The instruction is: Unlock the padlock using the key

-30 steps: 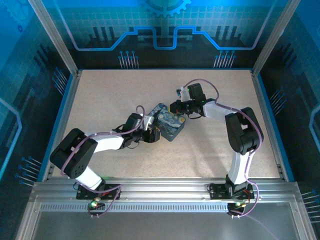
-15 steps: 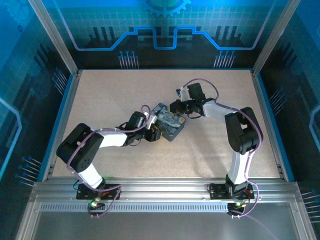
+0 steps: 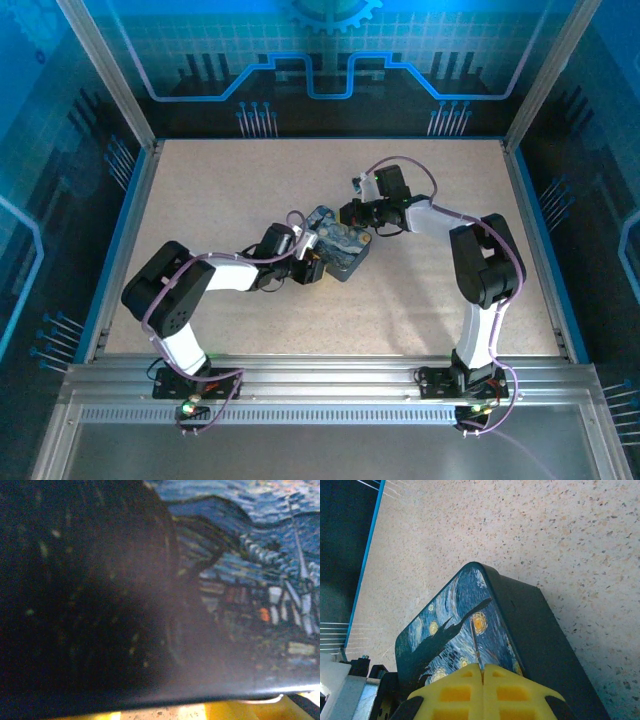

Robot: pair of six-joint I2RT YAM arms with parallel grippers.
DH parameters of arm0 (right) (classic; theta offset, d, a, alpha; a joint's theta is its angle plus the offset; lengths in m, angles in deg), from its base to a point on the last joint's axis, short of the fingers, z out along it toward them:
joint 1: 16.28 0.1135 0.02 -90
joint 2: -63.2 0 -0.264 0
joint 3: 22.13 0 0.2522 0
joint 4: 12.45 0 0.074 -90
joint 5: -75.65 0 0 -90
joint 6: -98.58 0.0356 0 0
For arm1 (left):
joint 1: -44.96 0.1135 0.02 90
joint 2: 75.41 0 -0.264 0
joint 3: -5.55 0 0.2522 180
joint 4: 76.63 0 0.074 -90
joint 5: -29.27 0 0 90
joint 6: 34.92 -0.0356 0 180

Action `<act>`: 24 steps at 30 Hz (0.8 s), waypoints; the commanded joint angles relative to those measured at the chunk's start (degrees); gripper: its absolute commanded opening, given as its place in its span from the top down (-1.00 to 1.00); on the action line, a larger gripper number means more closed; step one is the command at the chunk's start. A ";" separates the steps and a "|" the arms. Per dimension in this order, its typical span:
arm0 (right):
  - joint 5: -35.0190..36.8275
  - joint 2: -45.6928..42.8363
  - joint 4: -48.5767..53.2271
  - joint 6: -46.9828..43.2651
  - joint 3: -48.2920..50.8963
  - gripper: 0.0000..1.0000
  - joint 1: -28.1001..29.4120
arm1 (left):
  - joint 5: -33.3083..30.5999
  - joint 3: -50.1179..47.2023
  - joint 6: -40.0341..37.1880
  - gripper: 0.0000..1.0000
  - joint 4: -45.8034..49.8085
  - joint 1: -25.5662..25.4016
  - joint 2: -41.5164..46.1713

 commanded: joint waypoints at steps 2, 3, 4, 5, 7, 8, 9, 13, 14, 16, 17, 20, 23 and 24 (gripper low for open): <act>2.35 2.14 4.52 -1.03 0.20 1.00 0.52 | 2.01 1.23 1.58 0.14 -2.47 -0.65 -1.35; 2.31 2.07 4.44 -0.99 0.21 1.00 0.51 | 2.01 1.31 1.90 0.16 -2.81 -0.64 -1.53; 2.28 2.00 4.34 -0.89 0.34 1.00 0.52 | 2.08 1.31 2.24 0.18 -3.08 -0.70 -1.61; 2.31 2.02 4.21 -0.91 0.37 1.00 0.60 | 2.18 1.33 2.48 0.20 -3.22 -0.74 -1.68; 2.18 1.98 3.95 -0.81 0.58 1.00 0.61 | 2.26 1.46 2.76 0.24 -3.58 -0.91 -1.76; 2.14 1.94 3.90 -0.74 0.56 1.00 0.60 | 2.13 1.53 2.92 0.24 -3.56 -0.99 -1.84; 2.09 1.85 3.79 -0.65 0.56 1.00 0.57 | 2.09 1.64 2.90 0.25 -3.54 -1.13 -1.94; 1.92 1.61 3.20 -0.37 0.65 1.00 0.69 | 1.38 1.75 2.61 0.28 -3.23 -1.76 -2.29; 1.85 1.50 3.00 -0.23 0.69 1.00 0.67 | 1.06 1.75 2.53 0.29 -3.10 -1.92 -2.37; 1.83 1.32 2.93 -0.10 0.56 1.00 0.78 | 0.36 1.85 2.26 0.29 -2.67 -2.26 -2.53; 1.83 1.31 2.93 -0.12 0.49 1.00 0.71 | 0.12 1.91 2.17 0.28 -2.64 -2.40 -2.64; 1.84 1.03 2.94 0.04 0.52 1.00 0.87 | -0.47 1.96 2.15 0.24 -2.35 -2.76 -2.84; 1.83 0.94 2.94 0.06 0.56 1.00 0.87 | -0.93 2.18 2.14 0.23 -2.05 -3.01 -2.90; 1.83 0.86 2.93 0.06 0.63 1.00 0.95 | -0.92 2.28 2.11 0.23 -2.09 -3.09 -2.86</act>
